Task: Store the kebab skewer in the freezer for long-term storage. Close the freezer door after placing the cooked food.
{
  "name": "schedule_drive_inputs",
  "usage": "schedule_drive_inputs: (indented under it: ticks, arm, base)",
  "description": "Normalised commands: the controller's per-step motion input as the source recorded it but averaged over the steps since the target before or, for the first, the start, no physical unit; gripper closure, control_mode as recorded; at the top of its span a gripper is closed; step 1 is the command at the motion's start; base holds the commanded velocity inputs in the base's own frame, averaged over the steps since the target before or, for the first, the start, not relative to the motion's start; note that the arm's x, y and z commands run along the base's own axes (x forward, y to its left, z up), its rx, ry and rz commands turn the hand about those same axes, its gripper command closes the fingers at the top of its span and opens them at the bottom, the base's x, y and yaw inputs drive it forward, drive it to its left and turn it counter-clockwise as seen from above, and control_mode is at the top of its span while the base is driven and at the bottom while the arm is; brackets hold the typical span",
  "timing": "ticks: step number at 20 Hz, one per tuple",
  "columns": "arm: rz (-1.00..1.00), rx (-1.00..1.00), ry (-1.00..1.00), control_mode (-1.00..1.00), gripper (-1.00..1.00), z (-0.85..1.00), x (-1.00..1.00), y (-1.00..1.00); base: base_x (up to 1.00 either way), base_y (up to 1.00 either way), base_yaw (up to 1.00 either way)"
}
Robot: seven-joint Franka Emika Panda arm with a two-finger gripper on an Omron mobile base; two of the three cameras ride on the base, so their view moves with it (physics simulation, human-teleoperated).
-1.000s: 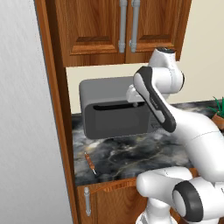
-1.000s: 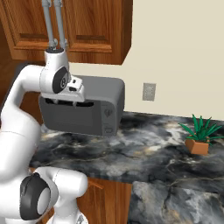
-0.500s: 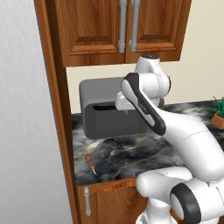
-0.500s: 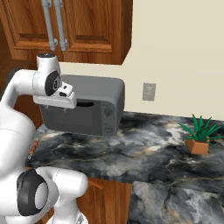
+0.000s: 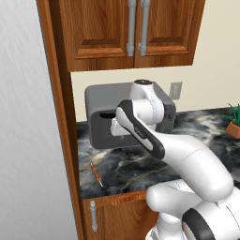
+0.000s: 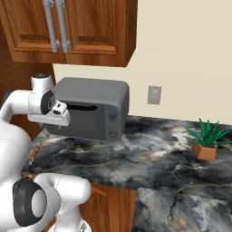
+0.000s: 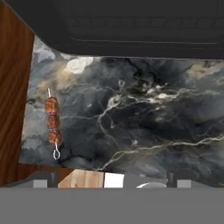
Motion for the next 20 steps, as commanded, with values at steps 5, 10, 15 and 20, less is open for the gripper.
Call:
schedule_drive_inputs:
  ticks: [5,10,15,20]
  arm:
    - [0.09,-0.01,-0.06,-1.00,-1.00,-0.58,-0.02,0.62]
    - [0.10,0.00,0.07,-1.00,-1.00,-0.63,0.00,0.35]
    - [0.08,0.00,0.03,-1.00,-1.00,-0.56,0.00,0.16]
    - [0.08,0.00,0.00,-1.00,-1.00,-0.45,0.00,0.23]
  base:
    - [0.00,0.00,0.00]
    - [0.00,0.00,0.00]
    - [0.00,0.00,0.00]
    - [0.00,0.00,0.00]
